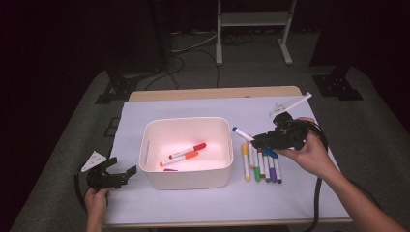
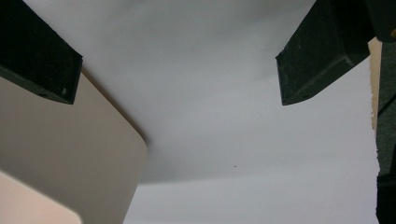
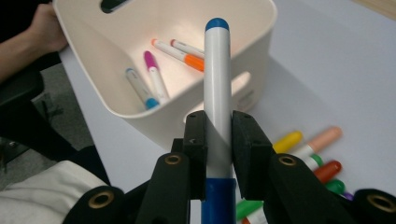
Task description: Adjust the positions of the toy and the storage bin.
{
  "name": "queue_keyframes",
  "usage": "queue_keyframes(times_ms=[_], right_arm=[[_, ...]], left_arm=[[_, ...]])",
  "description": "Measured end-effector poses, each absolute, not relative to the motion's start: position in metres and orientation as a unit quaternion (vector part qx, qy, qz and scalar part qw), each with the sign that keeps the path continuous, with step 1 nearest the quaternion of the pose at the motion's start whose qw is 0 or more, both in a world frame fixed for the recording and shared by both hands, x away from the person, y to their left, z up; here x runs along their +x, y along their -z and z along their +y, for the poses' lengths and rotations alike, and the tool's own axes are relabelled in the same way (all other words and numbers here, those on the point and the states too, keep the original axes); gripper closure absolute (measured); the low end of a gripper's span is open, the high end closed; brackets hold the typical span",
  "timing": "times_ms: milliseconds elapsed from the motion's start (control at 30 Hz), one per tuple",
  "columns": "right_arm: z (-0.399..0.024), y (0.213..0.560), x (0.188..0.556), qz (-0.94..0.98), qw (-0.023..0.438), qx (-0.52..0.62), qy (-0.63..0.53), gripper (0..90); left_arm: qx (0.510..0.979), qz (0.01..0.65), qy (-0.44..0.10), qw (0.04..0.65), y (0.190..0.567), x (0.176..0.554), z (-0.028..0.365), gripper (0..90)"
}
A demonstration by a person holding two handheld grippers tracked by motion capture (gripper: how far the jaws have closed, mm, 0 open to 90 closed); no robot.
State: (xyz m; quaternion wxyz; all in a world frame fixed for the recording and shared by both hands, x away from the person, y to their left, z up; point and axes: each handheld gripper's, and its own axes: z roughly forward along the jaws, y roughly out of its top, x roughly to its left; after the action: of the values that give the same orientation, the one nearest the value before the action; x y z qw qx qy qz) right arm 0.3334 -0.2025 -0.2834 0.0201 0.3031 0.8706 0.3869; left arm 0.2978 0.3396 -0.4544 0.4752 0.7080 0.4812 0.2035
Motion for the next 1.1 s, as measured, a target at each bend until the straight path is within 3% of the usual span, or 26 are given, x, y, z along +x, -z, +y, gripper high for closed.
queue_keyframes(times_ms=[1100], right_arm=[[-0.081, 0.262, 0.344, 0.91, -0.024, 0.184, -0.372, 76.0]], left_arm=[[0.708, 0.48, -0.201, 0.477, 0.454, 0.298, 0.34, 0.0]])
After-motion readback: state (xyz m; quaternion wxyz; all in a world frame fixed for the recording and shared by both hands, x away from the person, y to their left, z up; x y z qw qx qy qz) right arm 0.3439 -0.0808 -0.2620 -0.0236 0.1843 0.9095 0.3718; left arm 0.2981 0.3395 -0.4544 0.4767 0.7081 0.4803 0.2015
